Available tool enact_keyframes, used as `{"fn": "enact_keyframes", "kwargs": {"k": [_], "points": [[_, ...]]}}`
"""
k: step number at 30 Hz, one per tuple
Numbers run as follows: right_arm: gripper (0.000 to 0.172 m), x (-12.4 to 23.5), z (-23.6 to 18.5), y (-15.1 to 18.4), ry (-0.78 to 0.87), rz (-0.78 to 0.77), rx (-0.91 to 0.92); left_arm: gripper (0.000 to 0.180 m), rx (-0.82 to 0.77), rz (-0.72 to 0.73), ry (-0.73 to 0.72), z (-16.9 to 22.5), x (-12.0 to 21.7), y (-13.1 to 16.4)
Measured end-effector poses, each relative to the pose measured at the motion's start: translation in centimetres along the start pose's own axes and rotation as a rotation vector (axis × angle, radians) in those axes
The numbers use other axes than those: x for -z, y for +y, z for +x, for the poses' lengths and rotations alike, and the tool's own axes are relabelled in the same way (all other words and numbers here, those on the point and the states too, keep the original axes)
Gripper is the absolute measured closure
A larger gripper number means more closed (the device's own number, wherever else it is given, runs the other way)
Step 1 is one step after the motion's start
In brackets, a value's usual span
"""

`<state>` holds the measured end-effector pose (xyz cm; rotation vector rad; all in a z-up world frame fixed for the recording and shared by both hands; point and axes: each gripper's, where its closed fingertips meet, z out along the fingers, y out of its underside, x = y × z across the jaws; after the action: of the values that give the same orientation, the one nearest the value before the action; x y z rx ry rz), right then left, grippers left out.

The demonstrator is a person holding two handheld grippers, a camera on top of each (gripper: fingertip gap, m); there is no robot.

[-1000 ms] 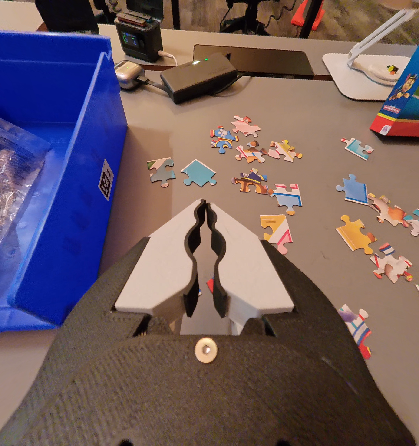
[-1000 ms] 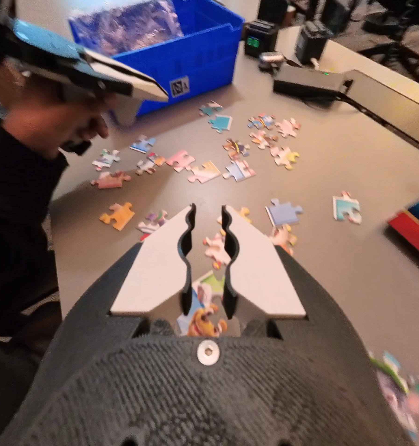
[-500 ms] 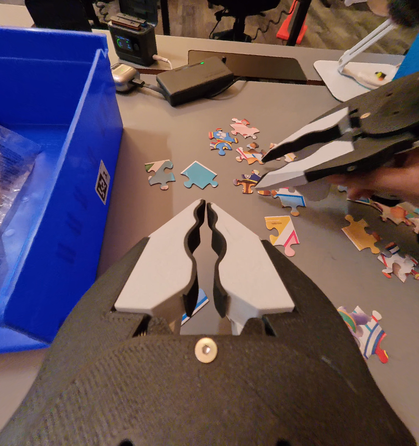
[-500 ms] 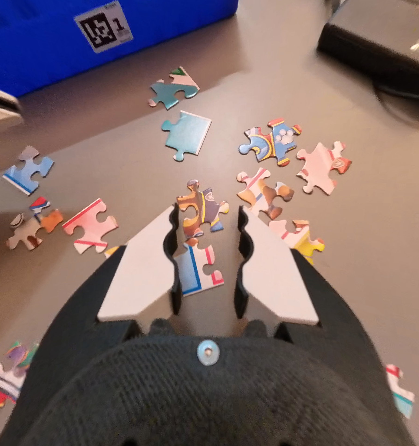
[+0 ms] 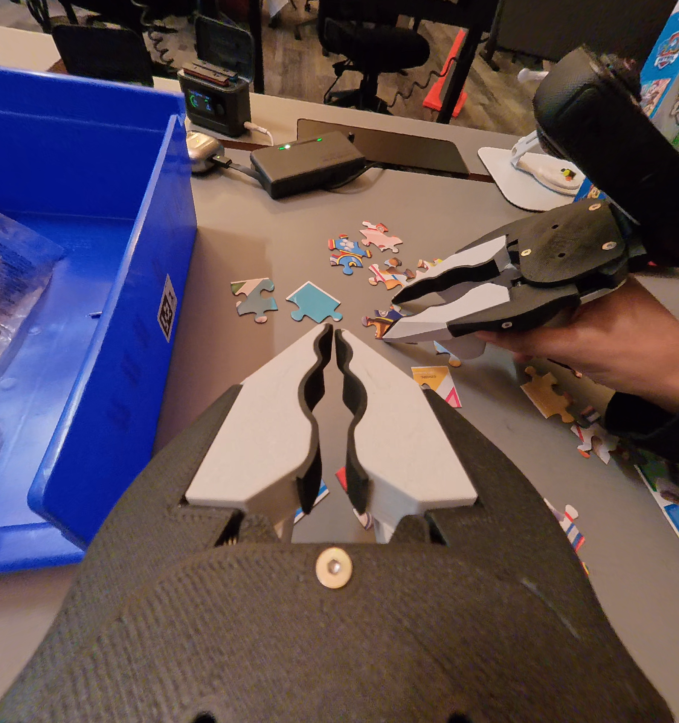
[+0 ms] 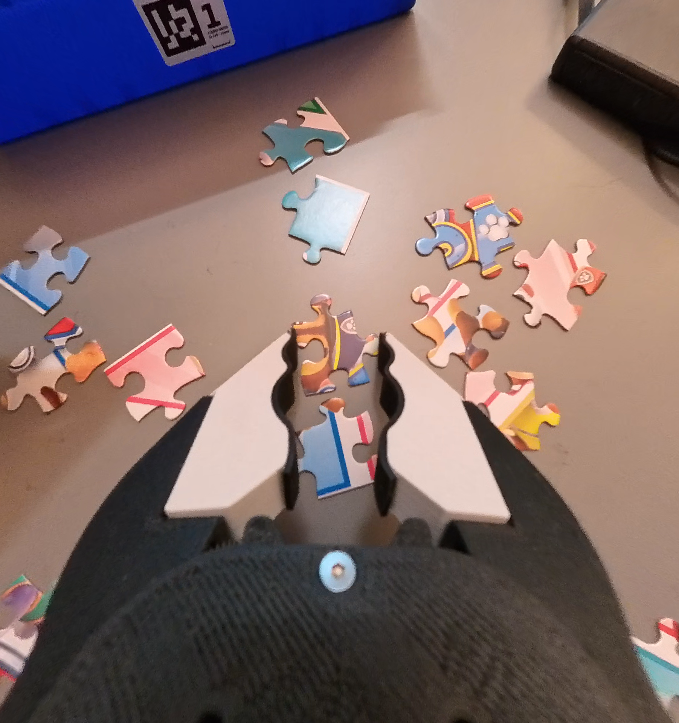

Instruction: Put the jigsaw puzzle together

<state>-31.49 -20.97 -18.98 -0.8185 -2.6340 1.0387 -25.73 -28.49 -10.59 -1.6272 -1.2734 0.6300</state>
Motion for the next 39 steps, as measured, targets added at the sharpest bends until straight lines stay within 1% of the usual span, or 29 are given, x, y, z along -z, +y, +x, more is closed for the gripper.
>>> {"fn": "enact_keyframes", "kwargs": {"k": [1,2,3,4,5,10,14,17,20,25,30,32,36,39], "points": [[0.135,0.1,0.0,0.1,-0.010,0.000,-0.003,0.180,-0.005,0.002,-0.002,0.1,0.1,-0.1],[0.164,0.4,-0.2,0.1,-0.027,0.001,0.003,0.180,-0.010,0.003,-0.005,0.1,0.1,-0.2],[0.166,0.6,-0.3,0.1,-0.037,0.001,0.005,0.180,-0.012,0.004,-0.006,0.1,0.2,-0.2],[0.156,0.8,-0.3,0.4,-0.042,-0.016,0.004,0.180,-0.011,0.007,-0.006,0.1,0.2,-0.3],[0.152,1.0,-0.4,0.7,-0.046,-0.039,0.011,0.180,-0.008,0.010,-0.002,0.1,0.2,-0.3],[0.152,2.7,0.1,0.7,0.000,-0.049,0.100,0.180,0.004,-0.006,0.028,0.7,-0.4,0.1],[0.150,4.0,-0.3,-0.6,-0.045,0.016,0.055,0.180,-0.013,-0.010,0.021,0.8,-0.5,0.2],[0.146,3.9,-1.6,-1.1,-0.097,0.051,0.017,0.180,0.002,-0.011,0.044,1.2,-0.8,0.3],[0.145,3.6,-2.0,-1.2,-0.087,0.057,0.036,0.177,-0.002,-0.051,0.070,1.4,-1.2,1.1],[0.141,3.0,-2.2,0.1,-0.084,0.022,0.027,0.175,-0.007,-0.136,0.052,0.3,-1.7,2.9],[0.140,3.1,-1.5,0.4,-0.069,0.037,-0.012,0.175,0.022,-0.131,0.044,-0.3,-1.5,3.0],[0.142,3.2,-1.4,0.6,-0.070,0.038,-0.028,0.175,0.043,-0.134,0.042,-0.5,-1.6,3.1],[0.142,3.0,-0.9,1.1,-0.050,0.017,-0.028,0.173,0.071,-0.138,0.060,-0.6,-1.6,3.3],[0.141,2.7,-1.1,0.9,-0.051,0.020,-0.034,0.172,0.079,-0.133,0.069,-0.5,-1.6,3.2]]}}
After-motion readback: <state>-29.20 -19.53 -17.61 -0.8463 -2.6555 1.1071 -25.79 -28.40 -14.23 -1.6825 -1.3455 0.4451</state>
